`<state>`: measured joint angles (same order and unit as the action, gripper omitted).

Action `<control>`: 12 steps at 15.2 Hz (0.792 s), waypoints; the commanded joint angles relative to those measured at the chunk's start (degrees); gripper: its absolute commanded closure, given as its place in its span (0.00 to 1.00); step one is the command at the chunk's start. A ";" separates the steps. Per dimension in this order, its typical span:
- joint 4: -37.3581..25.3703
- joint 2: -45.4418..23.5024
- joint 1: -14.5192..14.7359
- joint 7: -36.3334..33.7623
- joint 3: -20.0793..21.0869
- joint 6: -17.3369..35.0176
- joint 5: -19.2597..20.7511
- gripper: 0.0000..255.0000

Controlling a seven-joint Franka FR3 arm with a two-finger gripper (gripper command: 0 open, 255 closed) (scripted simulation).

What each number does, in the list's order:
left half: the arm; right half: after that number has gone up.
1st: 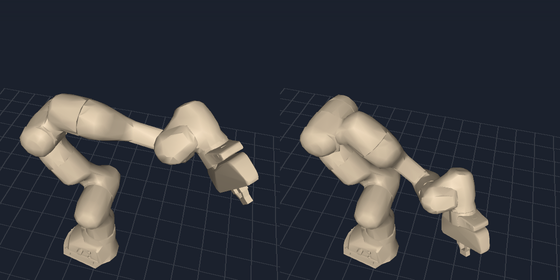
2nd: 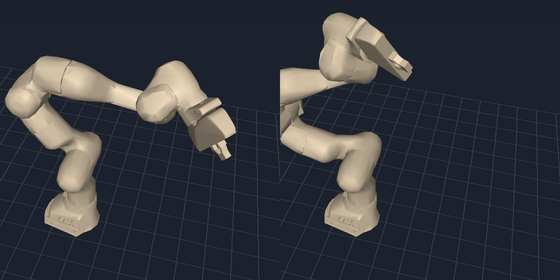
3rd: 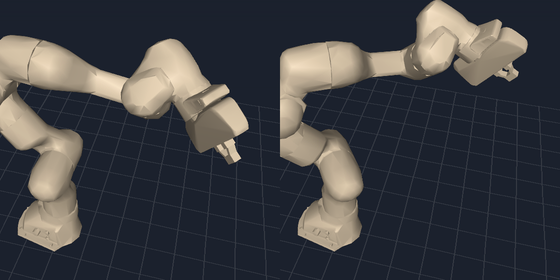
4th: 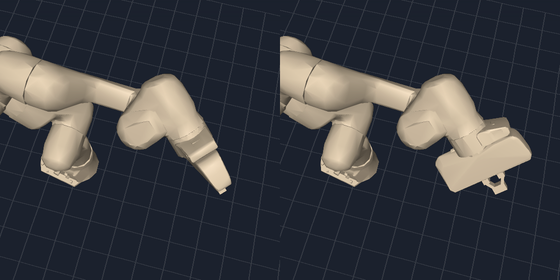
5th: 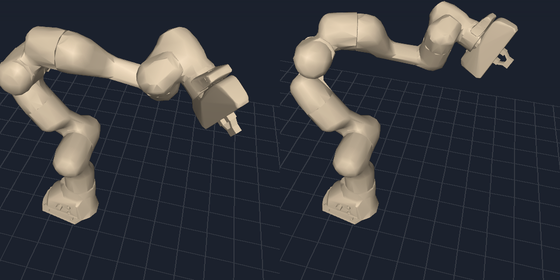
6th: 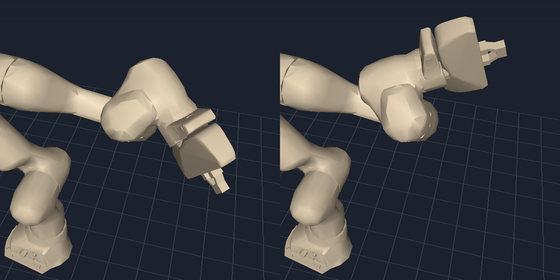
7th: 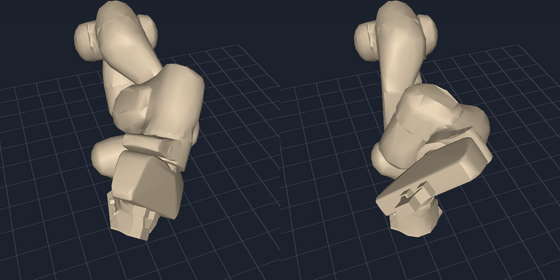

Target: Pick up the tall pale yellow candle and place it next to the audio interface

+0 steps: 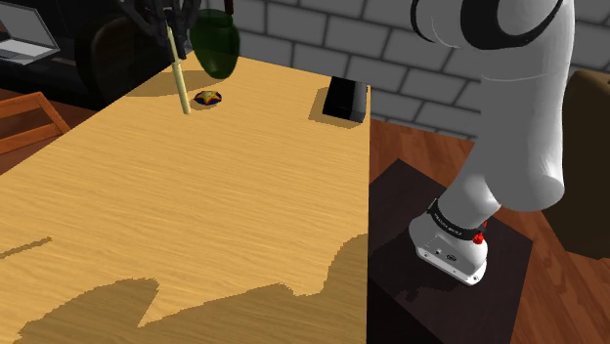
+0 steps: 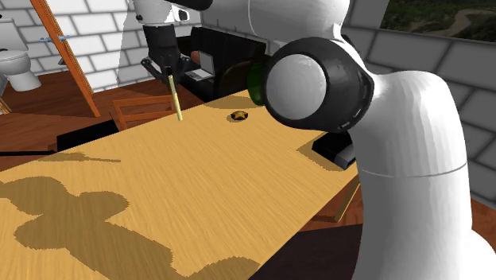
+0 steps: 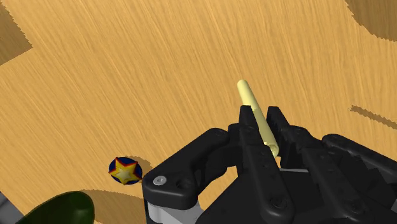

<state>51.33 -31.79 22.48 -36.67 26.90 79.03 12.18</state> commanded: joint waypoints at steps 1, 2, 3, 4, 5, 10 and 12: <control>8.98 4.85 -4.65 2.16 0.28 4.21 -1.84 1.00; 11.35 6.19 -6.23 3.35 0.16 5.29 -2.43 1.00; 13.49 7.41 -7.70 4.59 -0.04 6.27 -3.00 1.00; 15.41 8.51 -9.07 5.84 -0.29 7.17 -3.53 1.00; 17.16 9.50 -10.40 7.10 -0.53 7.99 -3.99 1.00; 23.81 13.15 -16.18 13.52 -2.18 11.31 -5.81 1.00; 25.66 14.07 -18.21 16.08 -2.94 12.34 -6.30 1.00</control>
<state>76.37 -18.20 5.24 -21.91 24.30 91.17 6.15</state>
